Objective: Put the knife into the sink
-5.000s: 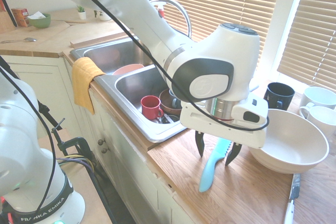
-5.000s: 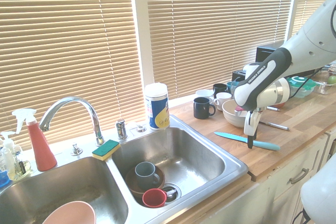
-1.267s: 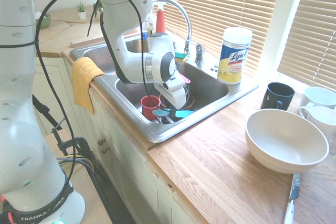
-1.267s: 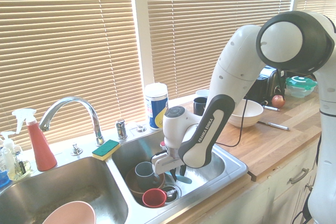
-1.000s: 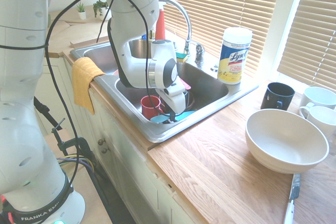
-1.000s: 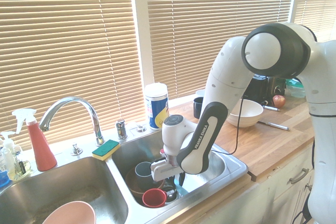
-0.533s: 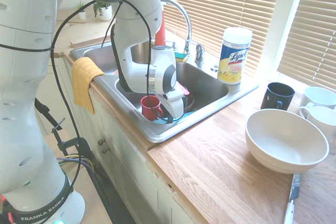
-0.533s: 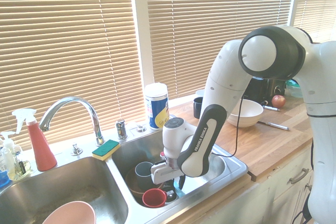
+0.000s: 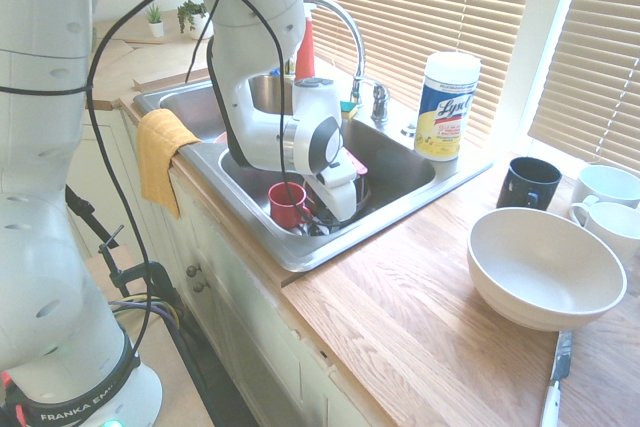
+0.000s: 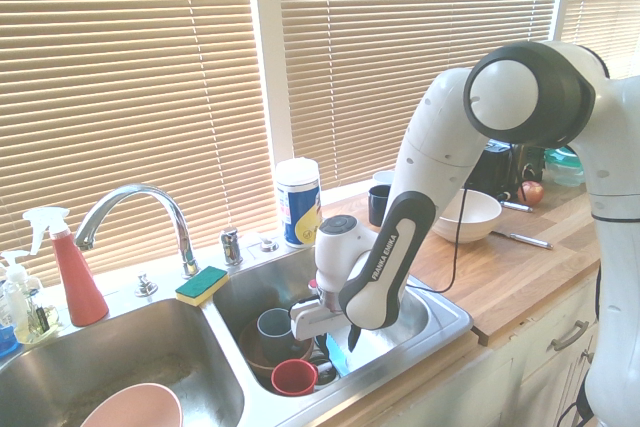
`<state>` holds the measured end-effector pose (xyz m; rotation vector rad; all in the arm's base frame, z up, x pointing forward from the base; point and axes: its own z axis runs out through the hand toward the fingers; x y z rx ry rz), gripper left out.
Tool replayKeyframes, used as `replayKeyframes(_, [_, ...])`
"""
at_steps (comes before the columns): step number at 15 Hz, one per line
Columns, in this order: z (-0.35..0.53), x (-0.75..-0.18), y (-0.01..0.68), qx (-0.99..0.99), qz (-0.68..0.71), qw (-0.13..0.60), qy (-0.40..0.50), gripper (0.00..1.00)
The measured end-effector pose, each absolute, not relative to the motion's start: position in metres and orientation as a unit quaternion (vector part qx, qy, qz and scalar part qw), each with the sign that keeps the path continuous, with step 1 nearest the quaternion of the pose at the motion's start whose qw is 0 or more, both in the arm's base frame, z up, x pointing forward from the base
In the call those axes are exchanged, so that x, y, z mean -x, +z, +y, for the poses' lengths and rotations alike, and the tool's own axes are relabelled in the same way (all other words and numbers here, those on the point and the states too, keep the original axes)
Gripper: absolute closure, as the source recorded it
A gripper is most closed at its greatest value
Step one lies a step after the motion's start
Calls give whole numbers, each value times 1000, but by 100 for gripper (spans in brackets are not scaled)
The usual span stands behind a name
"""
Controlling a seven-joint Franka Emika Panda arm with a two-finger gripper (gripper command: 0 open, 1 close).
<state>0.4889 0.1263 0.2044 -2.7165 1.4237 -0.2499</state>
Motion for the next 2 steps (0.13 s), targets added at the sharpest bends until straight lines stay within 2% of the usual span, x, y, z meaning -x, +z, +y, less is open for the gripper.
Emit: replayKeyframes(2, [133,-491,257,880,460,50,-109,0])
